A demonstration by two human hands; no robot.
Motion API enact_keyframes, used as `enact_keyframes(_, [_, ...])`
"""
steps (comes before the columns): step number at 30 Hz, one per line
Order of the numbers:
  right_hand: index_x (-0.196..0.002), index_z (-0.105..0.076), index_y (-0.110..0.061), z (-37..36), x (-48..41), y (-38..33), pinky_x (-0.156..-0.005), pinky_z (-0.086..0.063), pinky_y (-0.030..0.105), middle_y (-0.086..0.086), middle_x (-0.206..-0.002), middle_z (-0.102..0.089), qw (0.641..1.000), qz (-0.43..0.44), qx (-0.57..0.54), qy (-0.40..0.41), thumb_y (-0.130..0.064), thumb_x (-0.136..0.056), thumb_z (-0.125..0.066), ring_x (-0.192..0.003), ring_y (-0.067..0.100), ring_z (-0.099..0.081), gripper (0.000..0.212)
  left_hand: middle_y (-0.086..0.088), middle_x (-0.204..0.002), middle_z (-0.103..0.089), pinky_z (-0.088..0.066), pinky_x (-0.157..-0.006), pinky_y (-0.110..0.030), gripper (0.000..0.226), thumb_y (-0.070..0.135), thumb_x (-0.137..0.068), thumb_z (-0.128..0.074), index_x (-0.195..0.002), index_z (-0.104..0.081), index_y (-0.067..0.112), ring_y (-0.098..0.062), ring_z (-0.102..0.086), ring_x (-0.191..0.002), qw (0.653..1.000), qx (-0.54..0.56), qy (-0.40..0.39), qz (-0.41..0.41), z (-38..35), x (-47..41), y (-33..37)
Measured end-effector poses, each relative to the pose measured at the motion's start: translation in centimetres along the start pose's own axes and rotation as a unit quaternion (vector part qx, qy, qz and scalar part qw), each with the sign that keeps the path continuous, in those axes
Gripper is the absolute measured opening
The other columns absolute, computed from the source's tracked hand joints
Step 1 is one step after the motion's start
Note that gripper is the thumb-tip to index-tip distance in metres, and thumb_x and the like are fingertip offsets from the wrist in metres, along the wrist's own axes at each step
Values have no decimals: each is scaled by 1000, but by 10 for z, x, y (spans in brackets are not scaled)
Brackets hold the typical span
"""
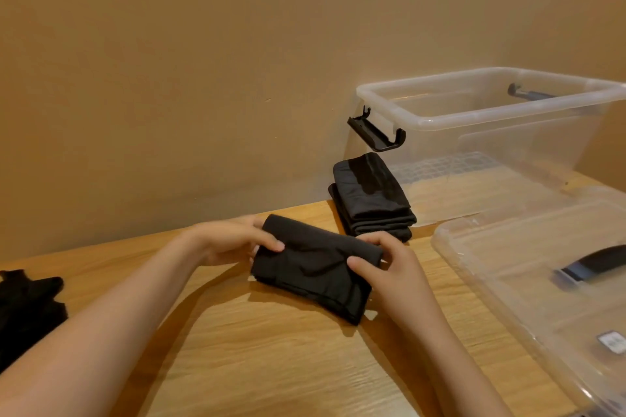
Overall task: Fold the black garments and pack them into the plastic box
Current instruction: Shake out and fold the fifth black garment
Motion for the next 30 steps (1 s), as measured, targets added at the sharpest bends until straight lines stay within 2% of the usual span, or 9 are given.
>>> enact_keyframes(4, [-102, -63, -24, 19, -25, -7, -63, -54, 18, -6, -99, -68, 990, -39, -127, 52, -11, -86, -69, -86, 4, -67, 21, -7, -108, -68, -53, -74, -28, 39, 22, -82, -71, -118, -63, 9, -18, -67, -92, 990, 74, 81, -93, 24, -24, 64])
enact_keyframes(7, [-105, -63, -21, 39, -52, -3, -71, -60, 31, 1, -108, -67, 972, -77, -191, 112, -11, -85, -70, -98, 17, -67, 23, -3, -110, -66, -55, -77, -30, 30, 24, -88, -67, -115, -65, 13, -17, -63, -99, 981, 109, 118, -109, 33, -63, 97])
enact_keyframes(10, [-110, -58, -20, 58, -75, -2, -64, -58, 25, 2, -107, -67, 966, -95, -187, 150, -13, -87, -69, -98, 20, -67, 26, -6, -122, -60, -53, -89, -35, 32, 20, -88, -70, -118, -64, 13, -21, -57, -114, 978, 125, 138, -95, 34, -109, 117])
enact_keyframes(13, [-104, -55, -19, 67, -88, 3, -49, -52, 18, 1, -91, -69, 958, -113, -211, 155, -11, -88, -67, -77, 16, -71, 21, -8, -111, -64, -53, -81, -29, 32, 15, -88, -70, -119, -62, 8, -18, -61, -100, 978, 118, 142, -94, 29, -149, 135])
enact_keyframes(16, [-104, -53, -11, 65, -93, 18, -54, -57, 25, 10, -91, -71, 948, -148, -236, 156, -9, -85, -71, -69, 17, -73, 26, -8, -95, -68, -55, -70, -26, 8, 10, -89, -66, -96, -66, 9, -16, -66, -81, 979, 110, 134, -105, 22, -179, 147])
enact_keyframes(19, [-99, -48, -9, 63, -93, 27, -63, -59, 33, 14, -86, -70, 953, -154, -202, 168, -8, -83, -73, -67, 21, -73, 30, -8, -91, -68, -53, -66, -26, 9, 10, -87, -68, -95, -65, 8, -17, -67, -80, 984, 45, 140, -98, 15, -194, 147])
enact_keyframes(21, [-98, -47, -10, 62, -91, 27, -69, -59, 39, 14, -80, -71, 965, -147, -146, 163, -11, -84, -73, -64, 23, -73, 29, -8, -93, -66, -54, -71, -28, 16, 12, -85, -70, -99, -64, 9, -18, -65, -85, 984, 4, 152, -98, 14, -197, 144])
enact_keyframes(27, [-94, -48, -16, 70, -84, 20, -69, -60, 42, 8, -62, -70, 977, -135, -24, 166, -16, -87, -69, -54, 17, -70, 22, -9, -107, -64, -53, -85, -34, 33, 17, -84, -71, -115, -62, 9, -21, -63, -98, 980, 12, 157, -122, 17, -189, 147])
enact_keyframes(30, [-91, -49, -18, 80, -81, 12, -67, -59, 38, 6, -62, -70, 974, -118, -7, 194, -17, -88, -67, -52, 13, -69, 18, -9, -109, -63, -52, -91, -39, 24, 18, -84, -72, -105, -62, 14, -24, -61, -102, 977, 6, 166, -130, 19, -181, 149])
Point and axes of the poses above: each hand's wrist, its own x-axis away from the middle knuckle, its own z-axis out of the back of the hand, y = z × x, the point moved 10 cm from there along -x, towards the middle knuckle
